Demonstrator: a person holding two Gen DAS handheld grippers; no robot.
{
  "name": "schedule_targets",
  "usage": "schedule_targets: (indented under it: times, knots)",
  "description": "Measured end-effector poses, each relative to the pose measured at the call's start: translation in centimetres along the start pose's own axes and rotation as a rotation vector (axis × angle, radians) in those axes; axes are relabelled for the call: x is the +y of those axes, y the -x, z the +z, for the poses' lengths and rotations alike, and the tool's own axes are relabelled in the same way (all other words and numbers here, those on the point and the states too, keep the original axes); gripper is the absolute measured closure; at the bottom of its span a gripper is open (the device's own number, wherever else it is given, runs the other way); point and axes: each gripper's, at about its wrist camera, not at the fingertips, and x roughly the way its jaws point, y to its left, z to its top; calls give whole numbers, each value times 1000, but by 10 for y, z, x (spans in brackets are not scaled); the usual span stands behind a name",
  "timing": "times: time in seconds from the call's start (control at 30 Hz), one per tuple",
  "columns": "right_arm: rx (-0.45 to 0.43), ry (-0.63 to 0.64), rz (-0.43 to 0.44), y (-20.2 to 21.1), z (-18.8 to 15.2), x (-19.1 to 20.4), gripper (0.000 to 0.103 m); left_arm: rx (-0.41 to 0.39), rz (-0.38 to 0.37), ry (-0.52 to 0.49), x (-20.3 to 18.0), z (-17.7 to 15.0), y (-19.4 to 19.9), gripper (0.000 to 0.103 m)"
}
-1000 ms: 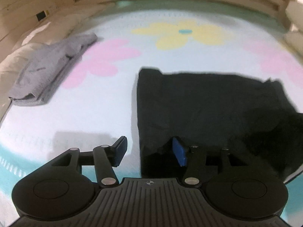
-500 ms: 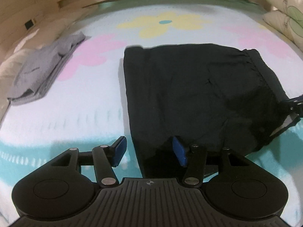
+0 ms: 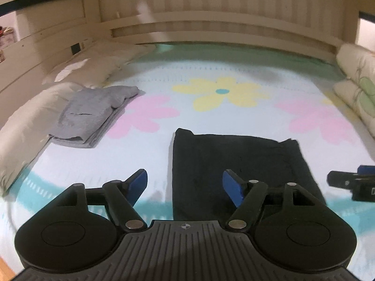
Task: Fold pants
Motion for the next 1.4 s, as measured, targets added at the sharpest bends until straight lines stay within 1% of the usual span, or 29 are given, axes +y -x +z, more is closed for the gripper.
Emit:
schedule_targets:
  times: [0.1, 0.13, 0.23, 0.33, 0.4, 0.47, 0.57, 0.67, 0.83, 0.93, 1.1, 1.2, 1.4]
  knots:
    - [-13, -22, -17, 19, -6, 4, 10, -22, 45, -18, -8, -7, 18, 29]
    - [-10, -23, -24, 20, -5, 5, 10, -34, 49, -16, -10, -9, 22, 28]
    - [-15, -21, -39, 29, -12, 11, 5, -43, 25, -2, -14, -16, 34, 27]
    - [-18, 5, -50, 37, -18, 20, 4, -14, -2, -28, -21, -21, 38, 27]
    - [-26, 29, -40, 43, -24, 24, 4, -10, -2, -34, -23, -25, 40, 27]
    - [-44, 46, -40, 46, -30, 26, 4, -6, 8, -34, -24, -27, 39, 27]
    - [-43, 39, -85, 47, -34, 29, 4, 12, 24, -24, -24, -29, 37, 27]
    - [-51, 46, -84, 51, -36, 29, 4, 32, 11, -3, -21, -32, 35, 27]
    - [2, 7, -88, 43, -41, 23, 3, 37, 55, -29, -19, -39, 29, 27]
    - [23, 12, -101, 37, -43, 22, 3, 48, 50, -15, -16, -40, 27, 27]
    - [9, -12, -102, 38, -40, 20, 3, 59, 40, 1, -16, -39, 25, 27]
    - [4, -23, -97, 39, -40, 20, 3, 70, 25, -5, -18, -41, 24, 27]
    - [17, -14, -93, 39, -41, 19, 2, 69, 25, -21, -21, -43, 25, 27]
